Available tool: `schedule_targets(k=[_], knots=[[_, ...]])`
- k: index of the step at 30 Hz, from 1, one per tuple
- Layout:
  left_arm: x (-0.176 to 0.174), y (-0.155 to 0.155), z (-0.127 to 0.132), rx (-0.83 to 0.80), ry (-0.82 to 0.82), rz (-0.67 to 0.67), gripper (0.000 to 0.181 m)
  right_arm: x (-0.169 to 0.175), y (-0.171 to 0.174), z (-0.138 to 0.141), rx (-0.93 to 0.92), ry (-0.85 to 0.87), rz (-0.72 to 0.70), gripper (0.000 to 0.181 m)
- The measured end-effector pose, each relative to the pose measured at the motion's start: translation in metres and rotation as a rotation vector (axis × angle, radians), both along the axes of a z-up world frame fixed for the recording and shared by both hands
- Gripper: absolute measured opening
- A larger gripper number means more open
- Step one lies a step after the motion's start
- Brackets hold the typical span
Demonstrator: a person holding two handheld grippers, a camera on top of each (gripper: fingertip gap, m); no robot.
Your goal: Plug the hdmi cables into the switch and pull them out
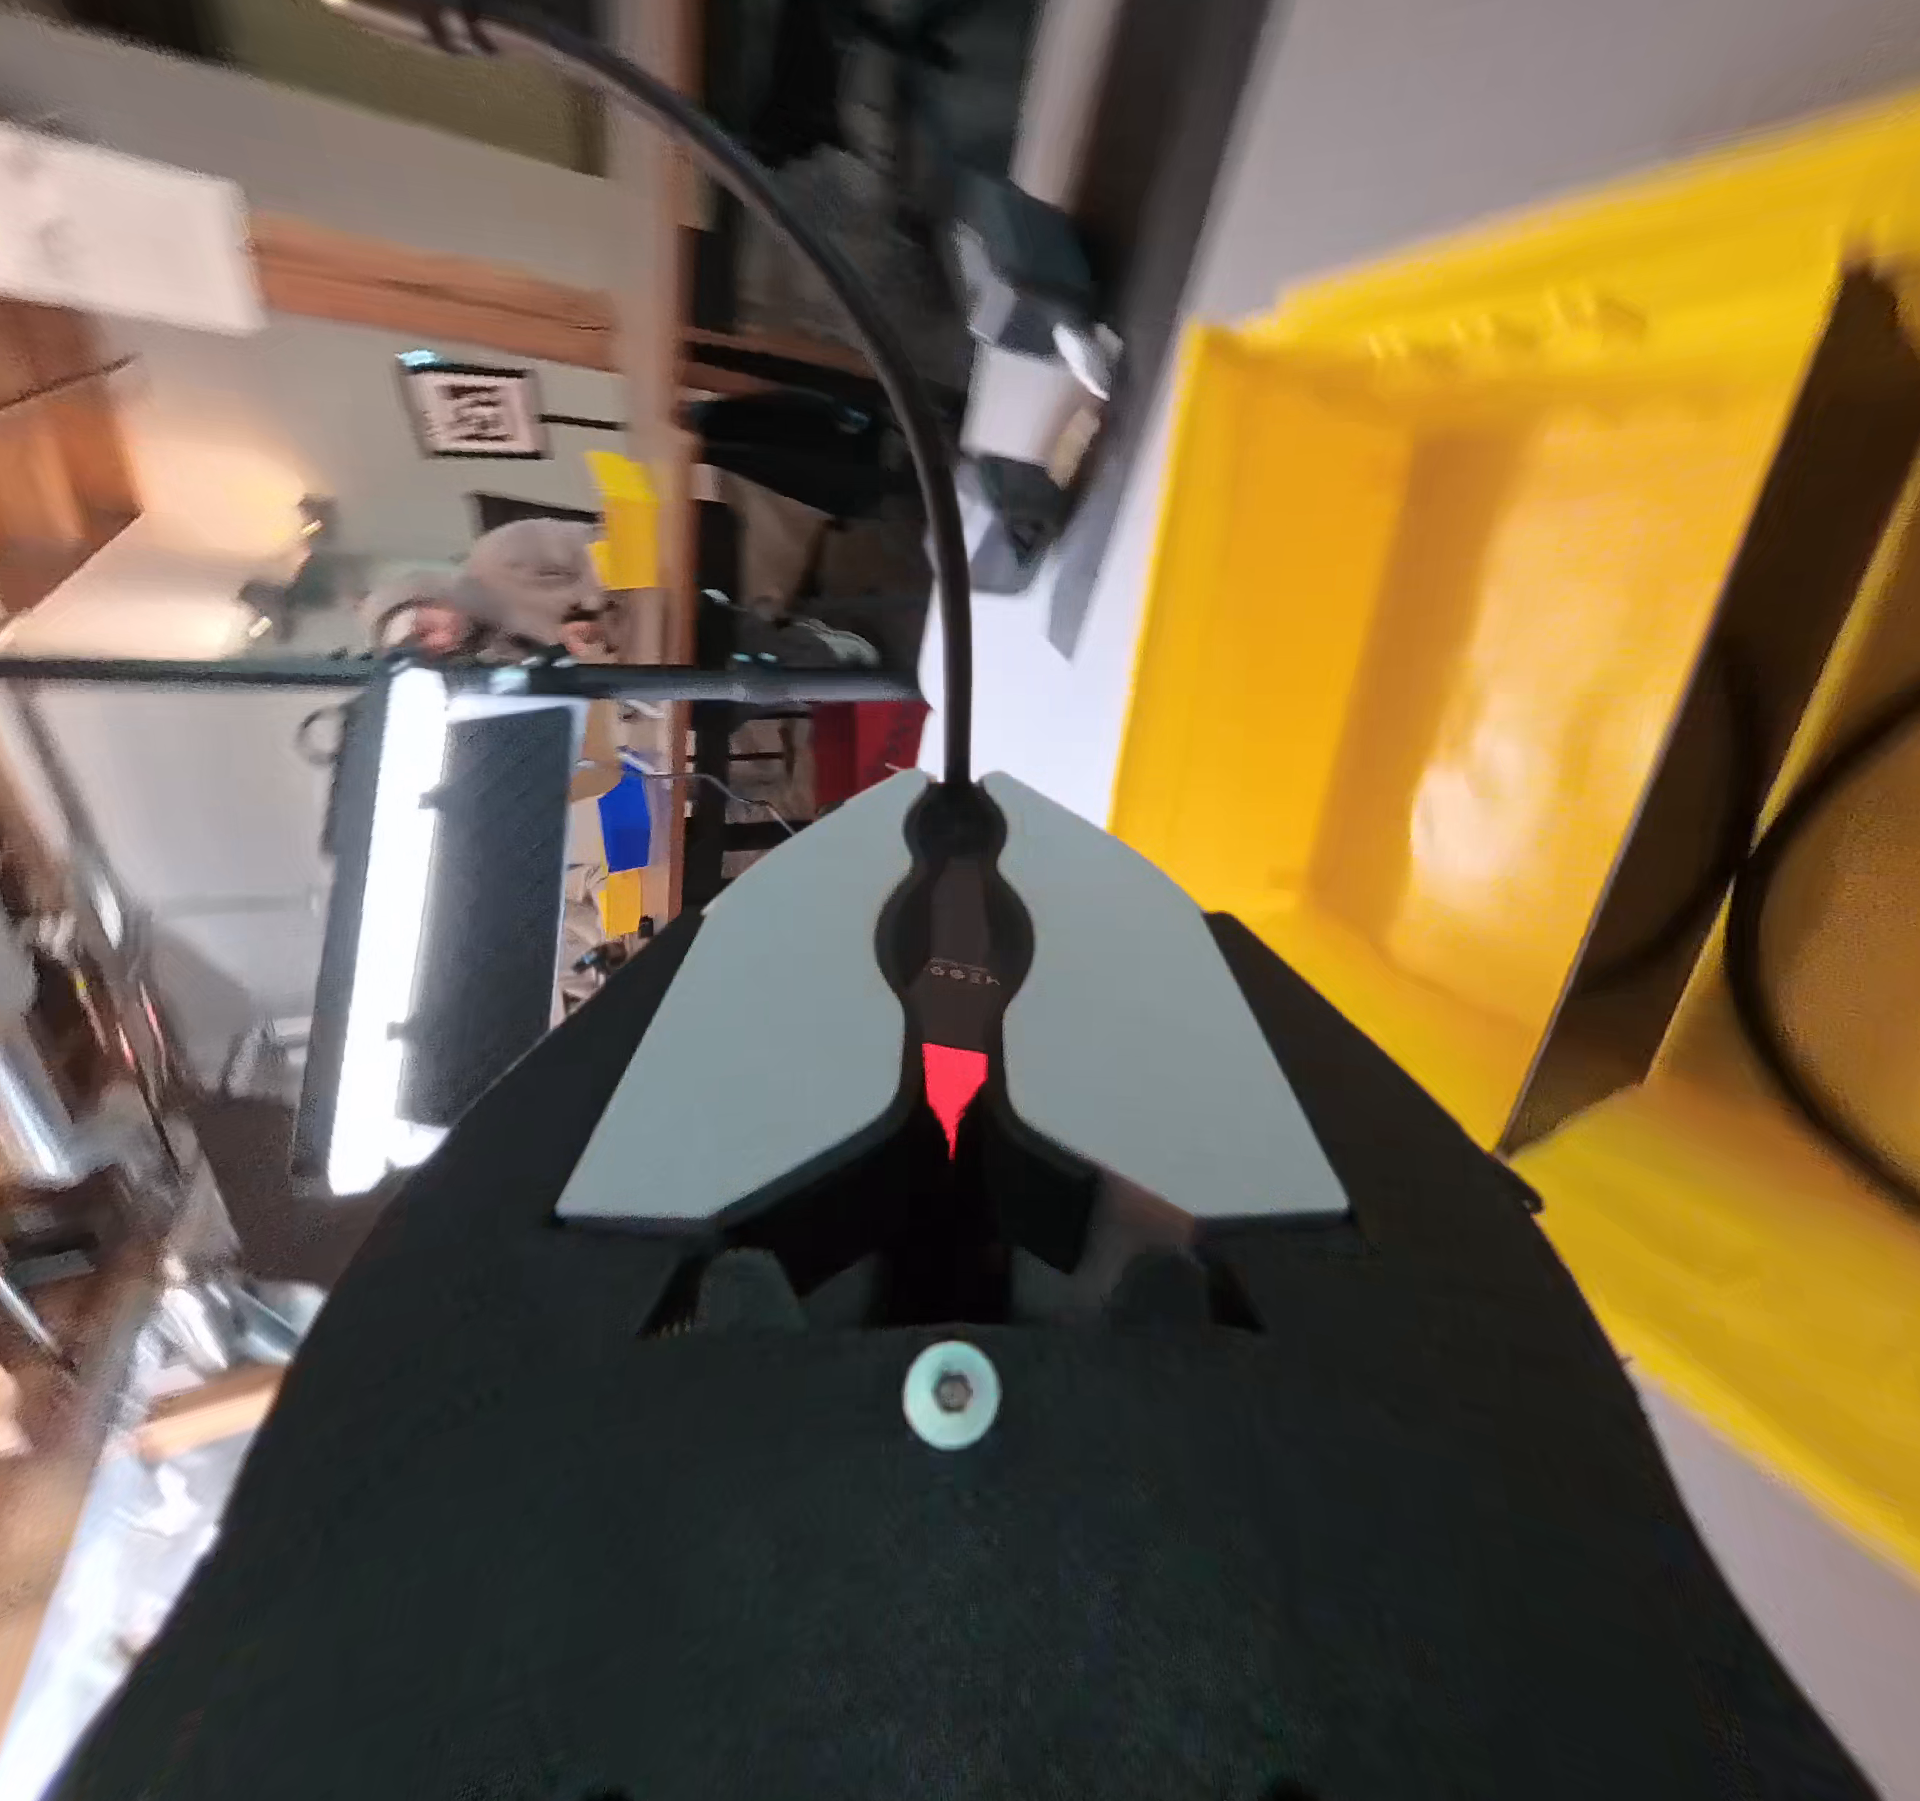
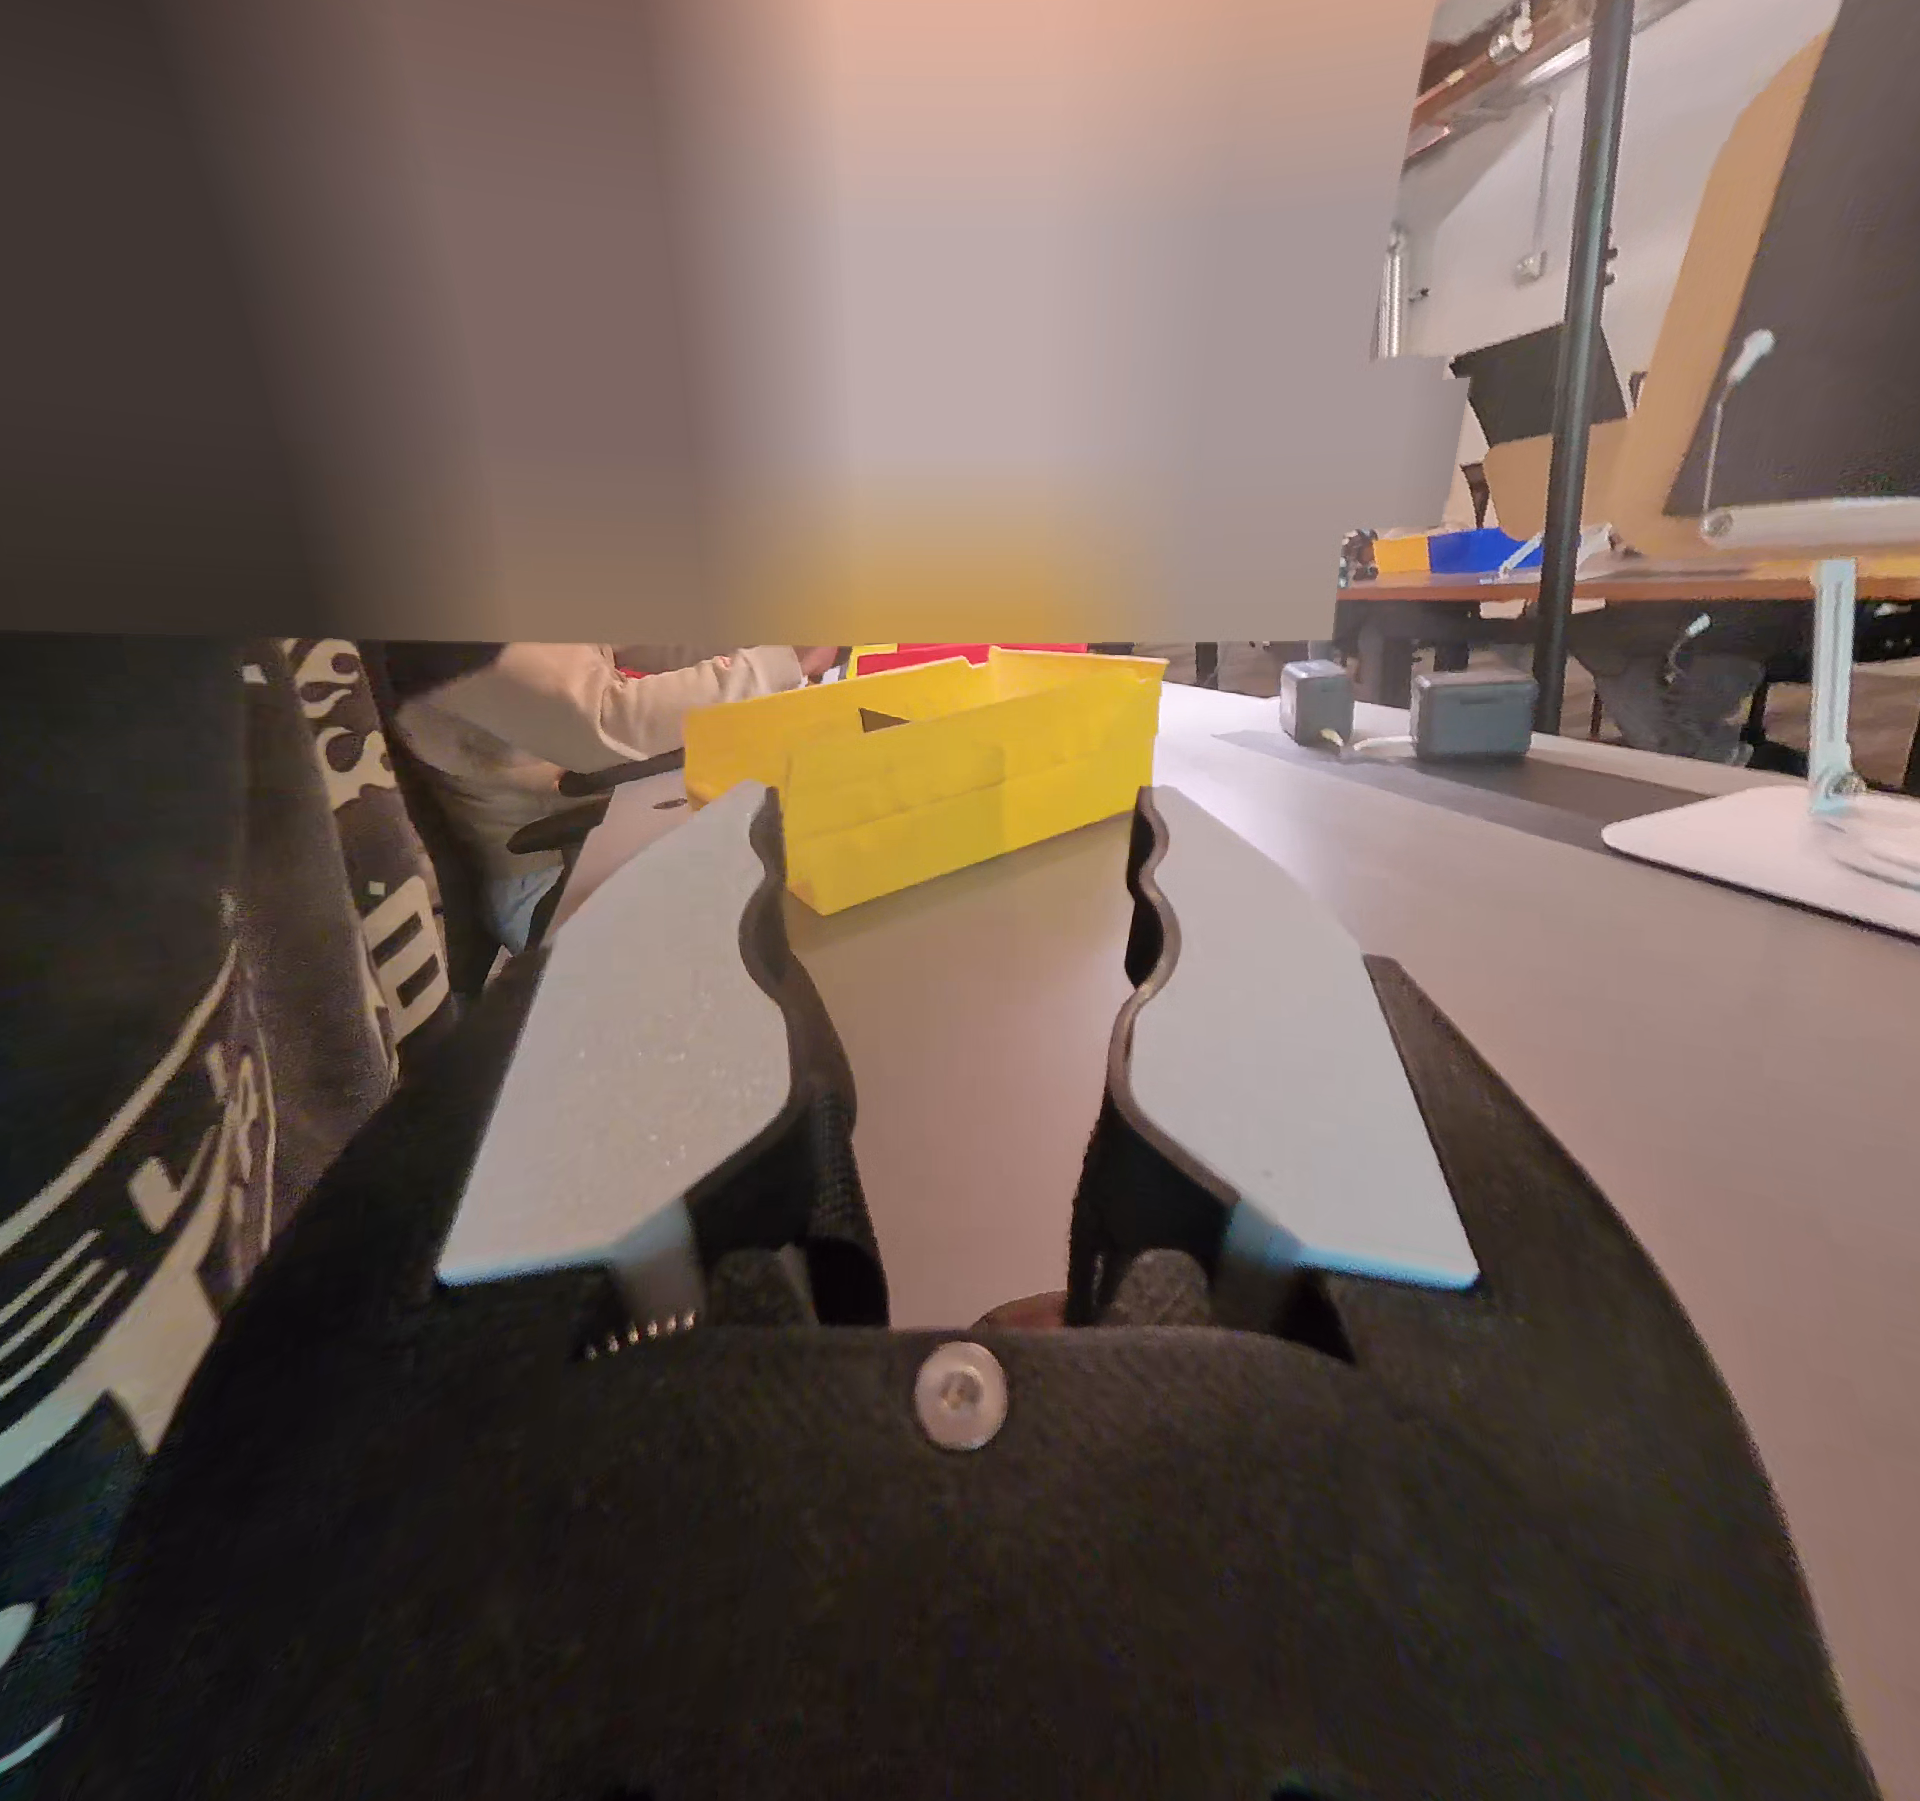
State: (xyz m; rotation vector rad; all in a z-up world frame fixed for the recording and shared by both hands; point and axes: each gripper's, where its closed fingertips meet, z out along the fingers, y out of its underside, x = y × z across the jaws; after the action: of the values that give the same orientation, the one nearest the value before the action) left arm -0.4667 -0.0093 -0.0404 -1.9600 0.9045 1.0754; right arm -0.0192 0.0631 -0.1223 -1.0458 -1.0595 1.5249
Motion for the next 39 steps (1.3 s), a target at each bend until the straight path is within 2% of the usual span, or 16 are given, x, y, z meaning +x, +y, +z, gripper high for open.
schedule_targets(k=[2,5,9,12,16,18,21,23,25,27,30,32,33,34,36,39], knots=[[0.025,-0.004,0.016,0.238,-0.162,0.016,0.004,0.004,-0.006,0.007,0.017,0.031,0.006,0.064],[0.075,-0.008,0.022,0.550,-0.489,-0.037,0.004,0.011,-0.015,0.018,0.031,0.083,0.024,0.064],[0.146,-0.016,0.035,0.864,-0.867,-0.198,0.004,0.020,-0.031,0.034,0.043,0.142,0.074,0.064],[0.202,-0.027,0.050,1.036,-1.146,-0.395,0.004,0.023,-0.043,0.038,0.097,0.148,0.077,0.066],[0.269,-0.031,0.058,1.097,-1.437,-0.623,0.004,0.018,-0.052,0.030,0.262,0.118,-0.006,0.068],[0.297,-0.026,0.058,1.096,-1.534,-0.676,0.004,0.012,-0.052,0.023,0.388,0.100,-0.094,0.072],[0.340,-0.012,0.054,1.035,-1.752,-0.740,0.004,0.005,-0.046,0.020,0.661,0.116,-0.316,0.086],[0.368,-0.002,0.050,0.945,-1.856,-0.760,0.004,0.007,-0.056,0.026,0.775,0.172,-0.366,0.087],[0.391,0.007,0.047,0.892,-1.874,-0.764,0.004,0.010,-0.061,0.036,0.773,0.238,-0.407,0.086],[0.415,0.020,0.038,0.803,-1.808,-0.733,0.004,0.020,-0.057,0.050,0.778,0.314,-0.503,0.085],[0.443,0.033,0.022,0.704,-1.698,-0.699,0.004,0.028,-0.047,0.057,0.721,0.344,-0.551,0.075],[0.458,0.039,0.011,0.636,-1.635,-0.693,0.004,0.028,-0.031,0.056,0.646,0.309,-0.589,0.050],[0.466,0.042,0.005,0.593,-1.605,-0.688,0.004,0.029,-0.023,0.054,0.626,0.285,-0.607,0.028],[0.471,0.045,0.001,0.559,-1.583,-0.686,0.004,0.031,-0.020,0.053,0.612,0.273,-0.598,0.016],[0.477,0.043,0.002,0.538,-1.529,-0.729,0.005,0.034,-0.027,0.054,0.521,0.302,-0.468,0.014],[0.464,0.040,0.007,0.620,-1.405,-0.723,0.023,0.048,-0.015,0.063,0.107,0.389,-0.227,0.014]])
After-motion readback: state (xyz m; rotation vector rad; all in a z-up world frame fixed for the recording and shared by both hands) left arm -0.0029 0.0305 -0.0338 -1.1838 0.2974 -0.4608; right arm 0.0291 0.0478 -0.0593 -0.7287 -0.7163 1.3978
